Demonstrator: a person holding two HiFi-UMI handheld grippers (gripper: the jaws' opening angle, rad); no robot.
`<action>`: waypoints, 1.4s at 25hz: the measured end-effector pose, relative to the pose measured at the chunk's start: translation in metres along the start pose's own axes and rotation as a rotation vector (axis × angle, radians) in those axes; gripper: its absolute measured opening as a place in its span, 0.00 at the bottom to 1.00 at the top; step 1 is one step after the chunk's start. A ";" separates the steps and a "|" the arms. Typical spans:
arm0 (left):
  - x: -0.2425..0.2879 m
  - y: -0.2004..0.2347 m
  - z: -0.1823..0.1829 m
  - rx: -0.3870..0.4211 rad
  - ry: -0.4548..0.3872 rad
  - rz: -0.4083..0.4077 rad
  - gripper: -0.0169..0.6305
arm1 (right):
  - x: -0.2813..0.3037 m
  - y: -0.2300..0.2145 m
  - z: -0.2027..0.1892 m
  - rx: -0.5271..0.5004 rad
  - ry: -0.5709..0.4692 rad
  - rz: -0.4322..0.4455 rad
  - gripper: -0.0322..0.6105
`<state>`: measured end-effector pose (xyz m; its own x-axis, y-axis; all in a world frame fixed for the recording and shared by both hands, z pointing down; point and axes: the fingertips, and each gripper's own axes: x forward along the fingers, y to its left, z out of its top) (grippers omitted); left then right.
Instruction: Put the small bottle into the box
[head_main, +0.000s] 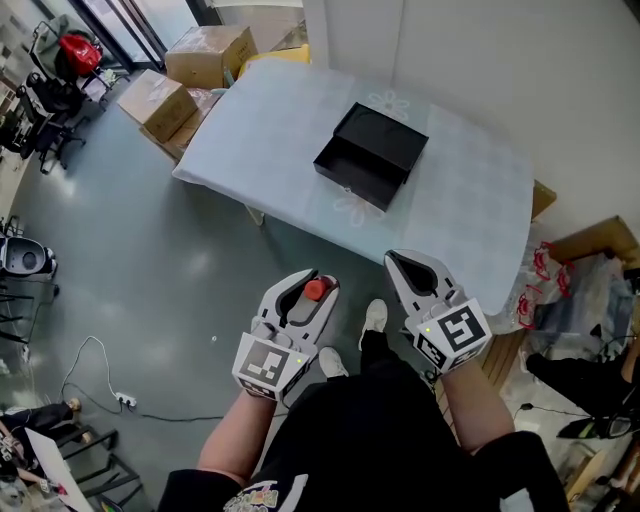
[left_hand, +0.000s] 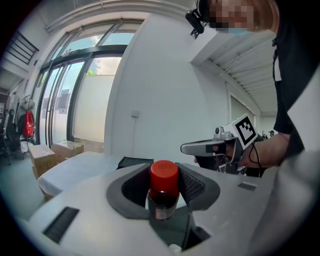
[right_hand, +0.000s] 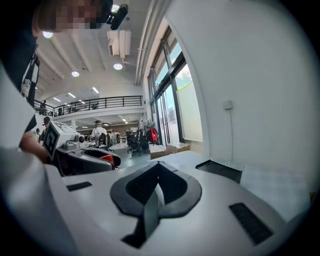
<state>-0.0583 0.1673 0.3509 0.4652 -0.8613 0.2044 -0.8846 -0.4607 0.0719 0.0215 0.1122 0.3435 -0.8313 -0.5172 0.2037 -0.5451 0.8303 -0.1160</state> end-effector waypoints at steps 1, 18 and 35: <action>0.005 0.002 0.000 0.000 -0.001 0.002 0.27 | 0.002 -0.005 0.001 0.001 0.002 0.002 0.06; 0.102 0.037 0.004 -0.027 0.027 0.048 0.27 | 0.052 -0.101 0.003 0.014 0.036 0.051 0.06; 0.178 0.067 0.012 -0.026 0.037 0.132 0.27 | 0.082 -0.166 0.004 0.034 0.047 0.120 0.06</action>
<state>-0.0348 -0.0198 0.3803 0.3432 -0.9056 0.2491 -0.9390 -0.3374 0.0671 0.0433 -0.0687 0.3754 -0.8851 -0.4036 0.2315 -0.4460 0.8779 -0.1746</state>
